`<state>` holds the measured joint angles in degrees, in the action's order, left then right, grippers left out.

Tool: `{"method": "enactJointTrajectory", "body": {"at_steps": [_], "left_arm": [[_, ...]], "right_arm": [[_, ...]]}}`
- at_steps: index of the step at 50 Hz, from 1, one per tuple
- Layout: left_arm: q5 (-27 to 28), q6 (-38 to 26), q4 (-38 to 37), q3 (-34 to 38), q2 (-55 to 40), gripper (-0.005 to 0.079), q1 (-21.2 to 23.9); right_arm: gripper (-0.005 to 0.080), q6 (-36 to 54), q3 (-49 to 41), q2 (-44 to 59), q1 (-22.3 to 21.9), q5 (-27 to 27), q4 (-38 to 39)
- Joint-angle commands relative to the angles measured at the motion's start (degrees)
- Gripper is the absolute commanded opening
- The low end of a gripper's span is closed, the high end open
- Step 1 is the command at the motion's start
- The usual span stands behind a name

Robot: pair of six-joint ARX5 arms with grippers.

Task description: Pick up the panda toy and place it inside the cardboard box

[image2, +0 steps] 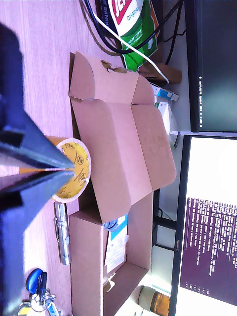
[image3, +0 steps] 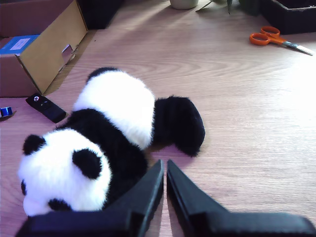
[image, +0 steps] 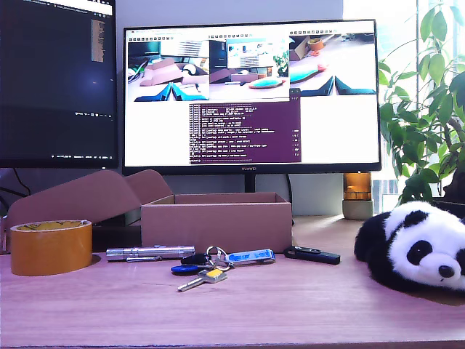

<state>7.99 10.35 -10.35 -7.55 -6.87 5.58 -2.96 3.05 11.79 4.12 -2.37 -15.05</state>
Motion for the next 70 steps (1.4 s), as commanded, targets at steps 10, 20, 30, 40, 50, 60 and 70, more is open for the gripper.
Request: {"method": "enactJointTrajectory", "body": {"at_steps": [10,20,30,40,50,60,70], "left_arm": [[-0.5,3.5,-4.5,1.1,2.5,-0.0019,0.2],[15.6,4.9,-0.8,1.1,2.4,-0.0019,2.8],[21.5,4.8,-0.3,1.1,2.4,-0.0019,10.0],[21.0,3.2,1.1,1.1,2.4,-0.0019,18.7],[18.7,0.6,1.3,1.1,2.4,-0.0019,25.8],[17.0,0.5,1.1,1.1,2.4,-0.0019,28.9],[17.0,0.1,0.5,1.1,2.4,-0.0019,29.3]], "right_arm": [[-0.0013,-0.3,-0.3,-0.1,0.0,-0.1,12.2],[-0.0012,-8.3,-0.3,-0.1,0.0,-0.9,12.2],[-0.0013,-12.9,2.3,0.0,0.2,-0.9,9.5],[-0.0013,-17.5,10.8,3.7,1.1,-0.9,1.1],[-0.0009,-18.3,25.0,15.8,2.6,-2.3,-12.4],[0.0075,-19.8,40.7,34.1,4.2,-3.7,-27.5],[0.0307,-19.8,53.4,49.6,4.9,-4.1,-38.4]]}}
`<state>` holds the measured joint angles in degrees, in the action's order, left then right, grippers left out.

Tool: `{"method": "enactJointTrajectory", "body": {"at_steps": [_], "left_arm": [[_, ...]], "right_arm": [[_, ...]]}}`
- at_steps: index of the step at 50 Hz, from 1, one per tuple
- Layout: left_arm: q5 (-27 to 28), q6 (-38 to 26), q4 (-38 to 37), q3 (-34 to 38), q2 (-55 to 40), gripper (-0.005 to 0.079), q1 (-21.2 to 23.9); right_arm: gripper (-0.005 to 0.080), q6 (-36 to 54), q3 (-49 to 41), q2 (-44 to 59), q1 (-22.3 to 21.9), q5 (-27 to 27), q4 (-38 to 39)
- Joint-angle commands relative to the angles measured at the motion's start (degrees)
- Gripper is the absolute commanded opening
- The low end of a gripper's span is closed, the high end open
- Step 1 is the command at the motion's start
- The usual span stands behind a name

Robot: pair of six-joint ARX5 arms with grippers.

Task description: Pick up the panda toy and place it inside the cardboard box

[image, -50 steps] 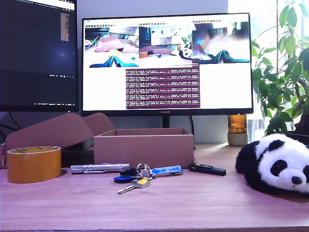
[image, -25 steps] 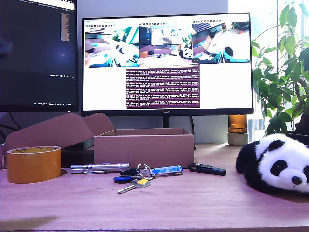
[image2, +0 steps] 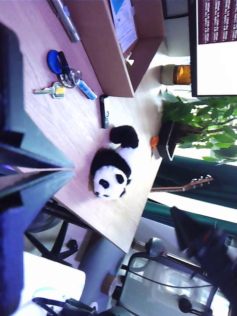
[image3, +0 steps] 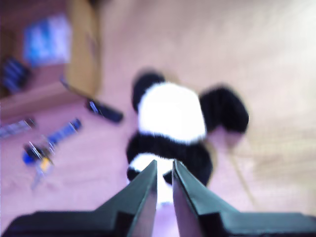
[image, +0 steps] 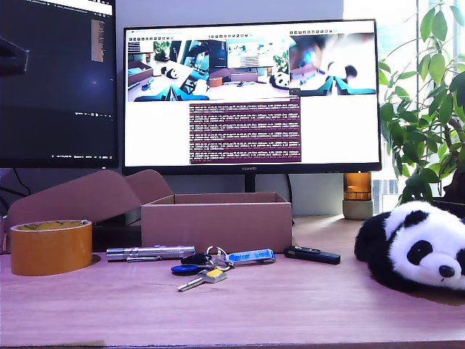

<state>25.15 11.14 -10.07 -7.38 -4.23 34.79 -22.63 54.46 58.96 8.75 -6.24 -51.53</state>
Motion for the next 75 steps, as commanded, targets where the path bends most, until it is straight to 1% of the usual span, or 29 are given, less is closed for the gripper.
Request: {"method": "enactJointTrajectory", "body": {"at_steps": [1,3,6,8,9,14,20,24,32,52,59,62,75], "left_arm": [[-0.1,-0.7,0.1,1.0,-0.3,-0.0019,0.1],[-0.1,-0.7,-0.2,1.0,-0.3,-0.0019,0.1],[-0.1,-0.7,-0.4,1.0,-0.3,-0.0019,0.1],[-0.1,-0.7,-0.6,1.0,-0.3,-0.0019,0.1],[-0.1,-0.7,-0.7,1.0,-0.3,-0.0019,0.1],[-0.1,-0.7,-0.9,1.0,-0.3,-0.0019,0.1],[-0.1,-0.7,-1.4,1.0,-0.3,-0.0019,0.1],[-0.1,-0.7,-1.8,1.0,-0.3,-0.0019,0.1],[-0.1,-0.7,-2.0,1.0,-0.3,-0.0019,0.1],[-0.1,-0.7,-2.1,1.0,-0.3,-0.0019,0.1],[-0.1,-0.7,-2.1,1.0,-0.3,-0.0019,0.1],[-0.1,-0.7,-2.1,1.0,-0.3,-0.0019,0.1],[-0.1,-0.7,-2.2,1.0,-0.3,-0.0019,0.1]], "right_arm": [[0.0375,-0.1,2.8,3.7,0.3,-0.2,-2.7],[0.053,0.0,4.8,6.2,0.3,-0.5,-4.6],[0.0677,0.4,6.9,9.2,0.6,-1.4,-6.8],[0.0723,0.4,7.9,11.0,0.9,-1.9,-7.6],[0.0731,0.5,8.3,11.8,1.0,-2.0,-7.5],[0.073,0.4,9.6,14.7,2.0,-2.4,-6.4],[0.073,0.4,10.1,17.0,4.7,-2.4,-4.7],[0.073,0.7,10.1,18.3,5.5,-2.2,-3.8],[0.073,0.9,10.2,20.3,5.5,-2.6,-2.1],[0.0729,-0.2,10.2,27.9,5.5,-2.1,-1.4],[0.0728,-1.2,10.2,31.3,5.5,0.0,-1.2],[0.0728,-1.2,10.2,32.5,5.5,0.9,-0.8],[0.0728,-3.4,10.2,35.0,5.5,0.9,3.4]]}}
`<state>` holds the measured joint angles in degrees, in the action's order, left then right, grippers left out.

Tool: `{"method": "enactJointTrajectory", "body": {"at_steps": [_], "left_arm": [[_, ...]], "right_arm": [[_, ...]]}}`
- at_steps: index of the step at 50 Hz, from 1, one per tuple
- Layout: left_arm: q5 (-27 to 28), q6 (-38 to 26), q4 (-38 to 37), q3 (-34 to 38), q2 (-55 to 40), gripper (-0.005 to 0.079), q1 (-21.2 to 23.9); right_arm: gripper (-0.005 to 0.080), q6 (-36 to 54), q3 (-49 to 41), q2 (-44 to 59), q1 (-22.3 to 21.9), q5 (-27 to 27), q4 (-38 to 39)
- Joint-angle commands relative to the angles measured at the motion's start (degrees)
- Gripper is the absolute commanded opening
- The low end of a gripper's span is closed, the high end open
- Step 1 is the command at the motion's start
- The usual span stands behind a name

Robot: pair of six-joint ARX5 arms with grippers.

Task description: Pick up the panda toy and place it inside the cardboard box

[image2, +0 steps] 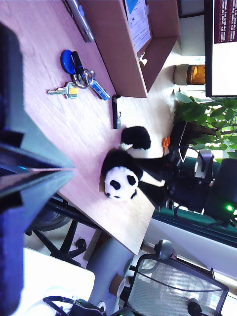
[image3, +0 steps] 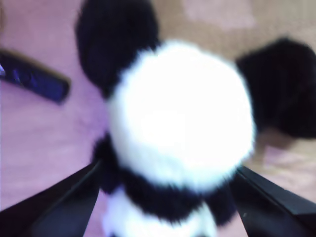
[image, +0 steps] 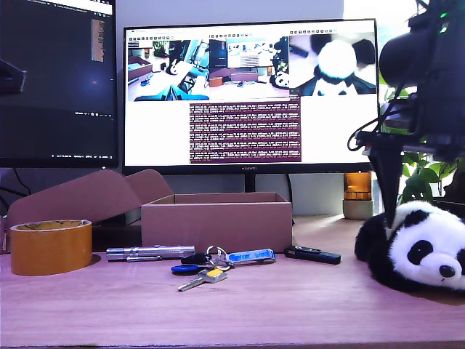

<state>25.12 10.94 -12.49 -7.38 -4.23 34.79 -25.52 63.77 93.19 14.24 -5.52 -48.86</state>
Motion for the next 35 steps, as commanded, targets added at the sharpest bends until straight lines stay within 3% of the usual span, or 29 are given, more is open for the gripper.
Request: {"method": "enactJointTrajectory", "body": {"at_steps": [1,31,35], "left_arm": [[-0.1,-0.5,0.2,1.0,-0.3,-0.0019,0.1],[-0.1,-0.5,0.1,1.0,-0.3,-0.0019,0.1],[-0.1,-0.5,0.1,1.0,-0.3,-0.0019,0.1]], "right_arm": [[0.0728,-0.8,0.9,0.8,0.0,0.1,0.9],[0.0719,-7.5,0.9,4.8,-0.1,1.9,1.9],[0.0678,-7.5,0.9,4.8,-0.1,1.9,2.0]]}}
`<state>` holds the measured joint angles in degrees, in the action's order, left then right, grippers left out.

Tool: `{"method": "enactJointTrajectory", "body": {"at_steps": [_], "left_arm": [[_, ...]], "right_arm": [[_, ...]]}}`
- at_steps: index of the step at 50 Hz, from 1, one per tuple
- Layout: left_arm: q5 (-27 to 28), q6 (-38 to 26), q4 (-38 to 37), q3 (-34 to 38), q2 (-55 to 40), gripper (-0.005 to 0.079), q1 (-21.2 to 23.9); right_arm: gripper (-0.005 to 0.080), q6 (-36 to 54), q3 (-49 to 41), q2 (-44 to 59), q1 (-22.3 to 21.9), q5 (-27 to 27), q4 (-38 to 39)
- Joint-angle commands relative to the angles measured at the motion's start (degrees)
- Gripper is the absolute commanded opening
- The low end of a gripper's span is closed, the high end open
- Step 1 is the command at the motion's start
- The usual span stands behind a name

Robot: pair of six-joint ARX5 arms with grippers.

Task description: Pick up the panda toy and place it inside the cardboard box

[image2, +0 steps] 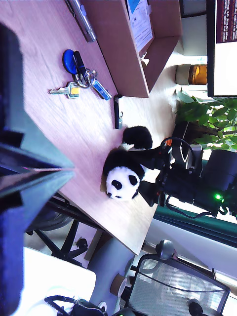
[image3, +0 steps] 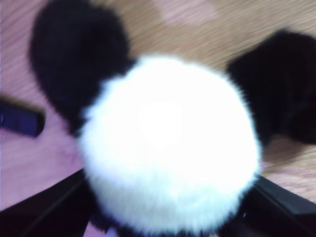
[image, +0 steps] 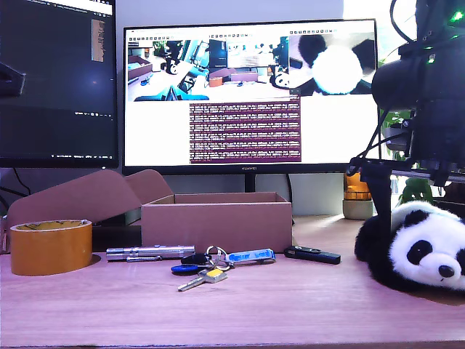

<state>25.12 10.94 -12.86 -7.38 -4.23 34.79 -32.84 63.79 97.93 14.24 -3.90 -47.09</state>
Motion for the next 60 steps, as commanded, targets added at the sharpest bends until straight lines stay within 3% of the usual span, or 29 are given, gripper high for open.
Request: {"method": "enactJointTrajectory", "body": {"at_steps": [1,12,17,31,51,60], "left_arm": [[-0.1,-0.5,0.4,1.0,-0.3,-0.0019,0.1],[-0.1,-0.5,0.4,1.0,-0.2,-0.0019,0.1],[-0.1,-0.5,0.5,1.0,-0.2,-0.0019,0.1],[-0.1,-0.5,0.4,1.0,-0.2,-0.0019,0.1],[-0.8,-0.9,0.5,1.0,-0.2,-0.0019,0.1],[-1.7,-1.0,0.5,1.0,-0.2,-0.0019,0.1]], "right_arm": [[0.066,-0.2,0.8,0.1,-0.1,0.2,0.2],[0.0331,-0.4,0.8,0.1,0.0,0.9,0.1],[0.0251,-0.2,0.8,0.1,0.1,0.8,0.1],[0.0244,4.2,2.7,0.1,0.3,-0.6,-1.4],[0.0192,8.6,16.4,0.1,1.0,-0.5,-10.8],[0.0192,8.9,22.3,0.1,3.0,-0.5,-10.6]]}}
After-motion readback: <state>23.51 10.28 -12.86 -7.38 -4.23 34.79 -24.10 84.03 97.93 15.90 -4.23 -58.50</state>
